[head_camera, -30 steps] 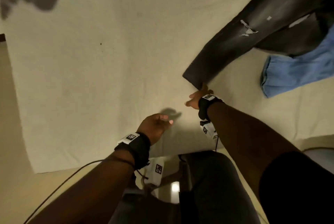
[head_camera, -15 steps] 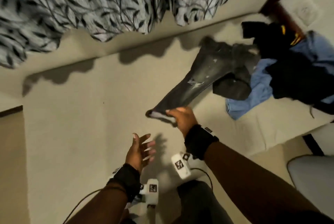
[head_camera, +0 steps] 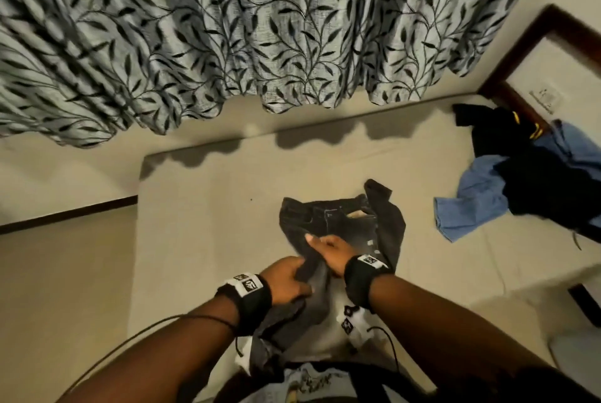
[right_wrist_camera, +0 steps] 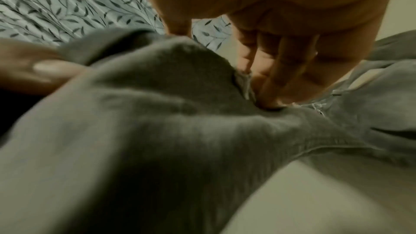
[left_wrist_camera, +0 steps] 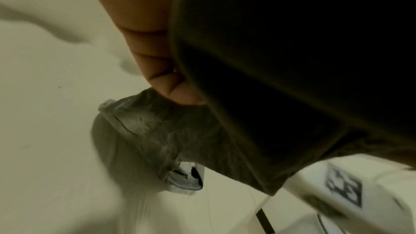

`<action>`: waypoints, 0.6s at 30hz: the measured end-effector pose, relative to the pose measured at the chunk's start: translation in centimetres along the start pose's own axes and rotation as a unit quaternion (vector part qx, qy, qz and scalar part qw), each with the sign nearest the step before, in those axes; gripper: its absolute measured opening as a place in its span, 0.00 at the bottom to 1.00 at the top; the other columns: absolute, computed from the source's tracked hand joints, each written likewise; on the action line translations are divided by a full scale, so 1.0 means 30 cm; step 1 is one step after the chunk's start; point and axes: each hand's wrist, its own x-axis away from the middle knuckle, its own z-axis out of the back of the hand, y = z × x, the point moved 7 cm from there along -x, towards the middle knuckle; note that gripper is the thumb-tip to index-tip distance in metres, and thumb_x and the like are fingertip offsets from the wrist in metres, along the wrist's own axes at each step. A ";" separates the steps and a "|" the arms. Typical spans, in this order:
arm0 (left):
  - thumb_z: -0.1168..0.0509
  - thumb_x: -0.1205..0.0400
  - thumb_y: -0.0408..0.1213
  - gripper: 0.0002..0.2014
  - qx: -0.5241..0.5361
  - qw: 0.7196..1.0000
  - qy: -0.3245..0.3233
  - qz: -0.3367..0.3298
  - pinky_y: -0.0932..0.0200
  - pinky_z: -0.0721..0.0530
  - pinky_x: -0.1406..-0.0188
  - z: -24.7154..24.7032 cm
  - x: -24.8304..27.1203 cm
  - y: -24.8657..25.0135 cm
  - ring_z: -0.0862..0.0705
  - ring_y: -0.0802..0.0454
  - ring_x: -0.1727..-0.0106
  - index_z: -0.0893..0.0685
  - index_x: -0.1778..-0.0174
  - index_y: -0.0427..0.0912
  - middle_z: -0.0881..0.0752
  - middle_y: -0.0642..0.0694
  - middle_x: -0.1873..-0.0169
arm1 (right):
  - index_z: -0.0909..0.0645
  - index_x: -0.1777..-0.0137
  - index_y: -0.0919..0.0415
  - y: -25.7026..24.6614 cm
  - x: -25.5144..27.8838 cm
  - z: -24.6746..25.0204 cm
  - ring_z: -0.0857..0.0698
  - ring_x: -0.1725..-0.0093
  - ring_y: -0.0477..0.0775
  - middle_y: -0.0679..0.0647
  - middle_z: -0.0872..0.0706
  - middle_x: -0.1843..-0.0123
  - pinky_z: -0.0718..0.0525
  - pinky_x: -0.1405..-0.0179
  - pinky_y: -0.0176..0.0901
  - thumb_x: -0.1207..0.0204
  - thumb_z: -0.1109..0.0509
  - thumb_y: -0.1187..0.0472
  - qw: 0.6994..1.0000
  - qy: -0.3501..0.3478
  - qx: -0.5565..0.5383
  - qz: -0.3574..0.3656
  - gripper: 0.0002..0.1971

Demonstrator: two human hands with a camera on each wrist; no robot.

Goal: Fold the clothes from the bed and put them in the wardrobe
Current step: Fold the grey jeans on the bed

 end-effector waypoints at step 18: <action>0.35 0.19 0.62 0.32 0.382 0.880 0.142 0.244 0.52 0.15 0.52 0.369 0.217 -0.178 0.07 0.42 0.51 0.19 0.32 0.38 0.08 0.33 0.48 | 0.13 0.45 0.81 -0.617 0.660 -0.116 0.17 0.51 0.60 0.72 0.15 0.51 0.22 0.43 0.42 0.30 0.35 0.85 0.798 -0.415 0.121 0.421 0.16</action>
